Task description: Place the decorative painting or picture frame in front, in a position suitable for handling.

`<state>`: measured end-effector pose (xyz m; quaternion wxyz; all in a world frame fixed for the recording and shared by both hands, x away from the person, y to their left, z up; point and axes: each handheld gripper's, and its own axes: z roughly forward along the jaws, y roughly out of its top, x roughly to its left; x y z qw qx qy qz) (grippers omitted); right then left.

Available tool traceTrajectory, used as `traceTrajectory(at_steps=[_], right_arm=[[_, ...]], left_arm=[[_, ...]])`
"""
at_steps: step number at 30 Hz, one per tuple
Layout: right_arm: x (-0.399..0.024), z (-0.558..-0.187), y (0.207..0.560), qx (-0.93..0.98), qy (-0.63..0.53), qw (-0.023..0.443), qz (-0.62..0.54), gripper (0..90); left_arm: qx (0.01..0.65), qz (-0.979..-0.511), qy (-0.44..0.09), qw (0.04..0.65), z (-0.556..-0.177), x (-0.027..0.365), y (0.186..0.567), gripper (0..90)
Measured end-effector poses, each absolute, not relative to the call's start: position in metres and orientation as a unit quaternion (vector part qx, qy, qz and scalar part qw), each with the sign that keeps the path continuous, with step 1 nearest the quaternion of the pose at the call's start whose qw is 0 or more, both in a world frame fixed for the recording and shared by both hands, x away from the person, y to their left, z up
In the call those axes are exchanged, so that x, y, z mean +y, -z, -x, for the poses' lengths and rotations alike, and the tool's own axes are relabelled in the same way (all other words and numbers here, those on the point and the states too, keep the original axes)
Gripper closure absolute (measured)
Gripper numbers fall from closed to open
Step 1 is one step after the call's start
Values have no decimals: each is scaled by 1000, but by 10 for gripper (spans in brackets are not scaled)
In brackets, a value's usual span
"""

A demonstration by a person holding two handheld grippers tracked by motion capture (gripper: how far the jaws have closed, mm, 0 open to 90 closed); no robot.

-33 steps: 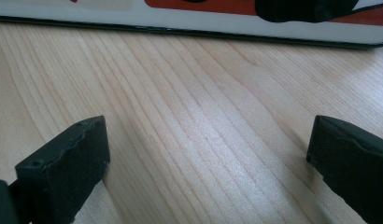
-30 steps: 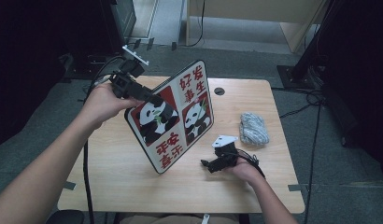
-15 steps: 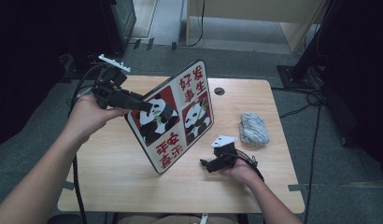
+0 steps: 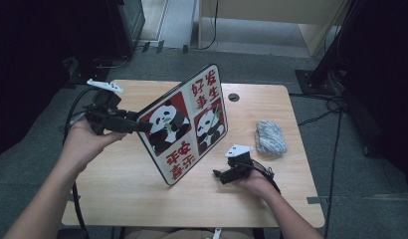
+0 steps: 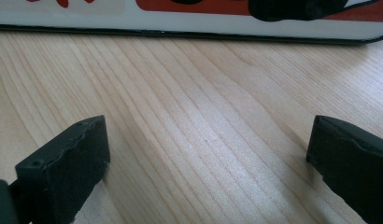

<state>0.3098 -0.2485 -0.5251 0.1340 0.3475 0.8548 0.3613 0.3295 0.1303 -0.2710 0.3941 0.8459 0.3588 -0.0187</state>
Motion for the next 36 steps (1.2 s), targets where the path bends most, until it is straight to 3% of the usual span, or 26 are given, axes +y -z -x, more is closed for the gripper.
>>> traceTrajectory(at_steps=[8,17,36], right_arm=[[-249,-311,524,857,-362,130,-343,5],[-258,-318,515,846,-378,113,-358,136],[-289,-333,486,810,-404,114,-410,231]], left_arm=[[357,-845,16,397,-316,136,291,384],[364,-836,7,410,-304,138,312,392],[370,-823,6,430,-289,142,342,421]])
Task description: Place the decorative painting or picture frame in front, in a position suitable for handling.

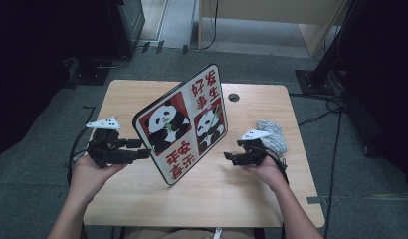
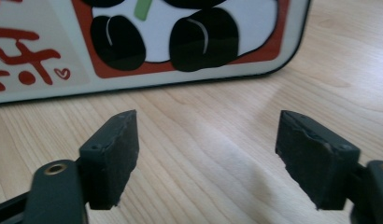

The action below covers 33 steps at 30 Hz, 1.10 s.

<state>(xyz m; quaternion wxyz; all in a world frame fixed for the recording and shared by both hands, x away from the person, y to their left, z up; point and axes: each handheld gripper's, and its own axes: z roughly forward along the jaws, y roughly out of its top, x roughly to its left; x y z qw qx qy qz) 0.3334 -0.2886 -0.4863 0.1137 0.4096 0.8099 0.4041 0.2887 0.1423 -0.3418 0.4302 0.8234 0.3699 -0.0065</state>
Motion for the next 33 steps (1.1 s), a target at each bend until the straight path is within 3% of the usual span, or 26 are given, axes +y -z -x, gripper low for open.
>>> traceTrajectory(at_steps=[7,33], right_arm=[[-307,-338,477,798,-413,112,-423,301],[-389,-341,458,750,-408,160,-496,386]], left_arm=[[369,-817,19,442,-287,143,347,431],[364,-824,19,433,-293,134,364,500]])
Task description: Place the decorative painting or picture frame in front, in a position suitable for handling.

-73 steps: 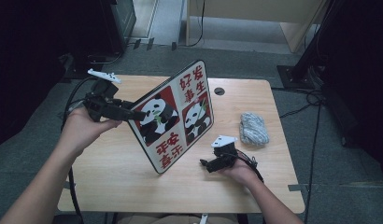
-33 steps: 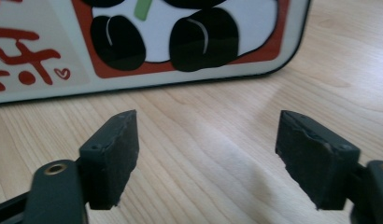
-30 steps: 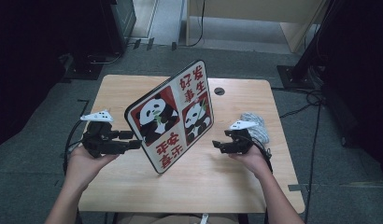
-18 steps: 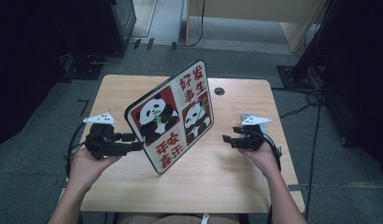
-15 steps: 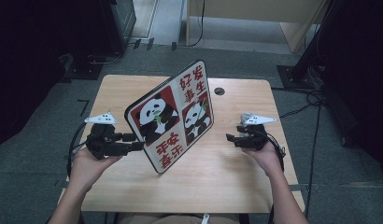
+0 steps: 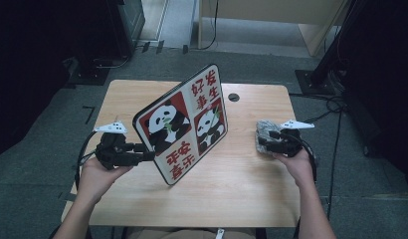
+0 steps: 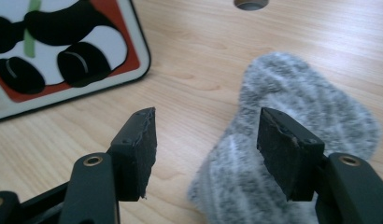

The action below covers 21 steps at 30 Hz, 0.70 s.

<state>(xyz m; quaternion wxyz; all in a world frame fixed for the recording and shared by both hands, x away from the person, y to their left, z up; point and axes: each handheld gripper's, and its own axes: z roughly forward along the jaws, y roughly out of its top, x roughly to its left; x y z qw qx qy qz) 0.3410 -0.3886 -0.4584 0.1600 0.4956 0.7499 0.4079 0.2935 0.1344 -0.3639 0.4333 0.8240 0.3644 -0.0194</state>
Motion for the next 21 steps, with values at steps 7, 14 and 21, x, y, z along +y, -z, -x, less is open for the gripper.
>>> traceTrajectory(at_steps=[7,14,21], right_arm=[[-401,-352,463,737,-393,175,-521,384],[-407,-368,479,733,-360,176,-550,383],[-405,-372,489,734,-344,181,-557,426]], left_arm=[[371,-817,26,440,-293,136,365,496],[367,-817,33,444,-294,135,367,531],[366,-820,33,438,-295,132,369,554]])
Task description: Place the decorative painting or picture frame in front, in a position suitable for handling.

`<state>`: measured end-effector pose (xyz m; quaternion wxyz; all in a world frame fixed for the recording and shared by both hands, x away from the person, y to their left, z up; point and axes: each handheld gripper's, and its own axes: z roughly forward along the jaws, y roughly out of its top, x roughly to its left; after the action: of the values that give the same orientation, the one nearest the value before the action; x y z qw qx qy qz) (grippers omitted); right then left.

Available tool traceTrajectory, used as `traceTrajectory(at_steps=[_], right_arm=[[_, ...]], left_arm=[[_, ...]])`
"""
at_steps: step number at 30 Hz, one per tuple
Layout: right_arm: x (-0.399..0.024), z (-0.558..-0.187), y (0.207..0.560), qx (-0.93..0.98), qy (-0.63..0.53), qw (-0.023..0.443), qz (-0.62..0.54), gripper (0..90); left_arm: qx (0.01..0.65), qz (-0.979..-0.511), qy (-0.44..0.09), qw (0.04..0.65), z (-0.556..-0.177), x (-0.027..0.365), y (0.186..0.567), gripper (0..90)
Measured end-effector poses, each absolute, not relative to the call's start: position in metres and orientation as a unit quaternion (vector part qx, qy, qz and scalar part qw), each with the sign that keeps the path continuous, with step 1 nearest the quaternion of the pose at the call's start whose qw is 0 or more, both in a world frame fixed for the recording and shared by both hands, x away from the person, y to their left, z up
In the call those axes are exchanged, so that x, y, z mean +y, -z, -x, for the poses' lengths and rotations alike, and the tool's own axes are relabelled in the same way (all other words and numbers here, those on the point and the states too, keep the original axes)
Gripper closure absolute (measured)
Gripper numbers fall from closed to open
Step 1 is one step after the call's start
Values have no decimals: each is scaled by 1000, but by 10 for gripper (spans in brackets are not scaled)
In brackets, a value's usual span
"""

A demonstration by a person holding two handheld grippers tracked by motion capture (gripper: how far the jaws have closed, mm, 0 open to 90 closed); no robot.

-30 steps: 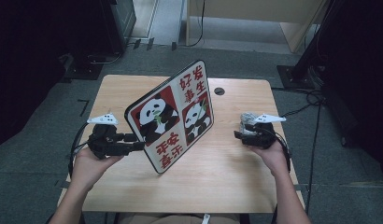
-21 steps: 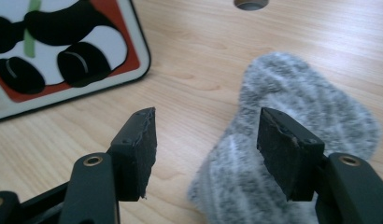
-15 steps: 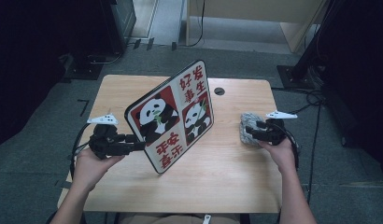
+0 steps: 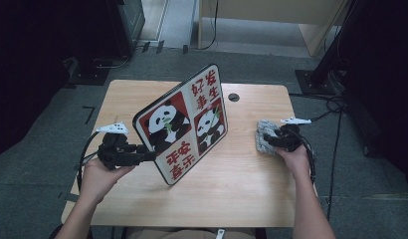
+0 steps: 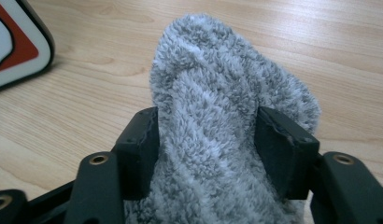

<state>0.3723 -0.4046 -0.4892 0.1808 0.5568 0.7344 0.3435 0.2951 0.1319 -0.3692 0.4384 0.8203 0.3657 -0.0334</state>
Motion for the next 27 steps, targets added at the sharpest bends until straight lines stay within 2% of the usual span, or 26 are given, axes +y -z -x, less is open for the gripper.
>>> traceTrajectory(at_steps=[6,16,27], right_arm=[[-403,-369,497,722,-343,192,-569,536],[-402,-370,497,720,-338,194,-575,647],[-403,-368,484,723,-358,170,-566,702]], left_arm=[[364,-819,34,442,-294,130,369,575],[365,-818,33,444,-295,130,371,578],[366,-818,31,443,-296,131,372,586]])
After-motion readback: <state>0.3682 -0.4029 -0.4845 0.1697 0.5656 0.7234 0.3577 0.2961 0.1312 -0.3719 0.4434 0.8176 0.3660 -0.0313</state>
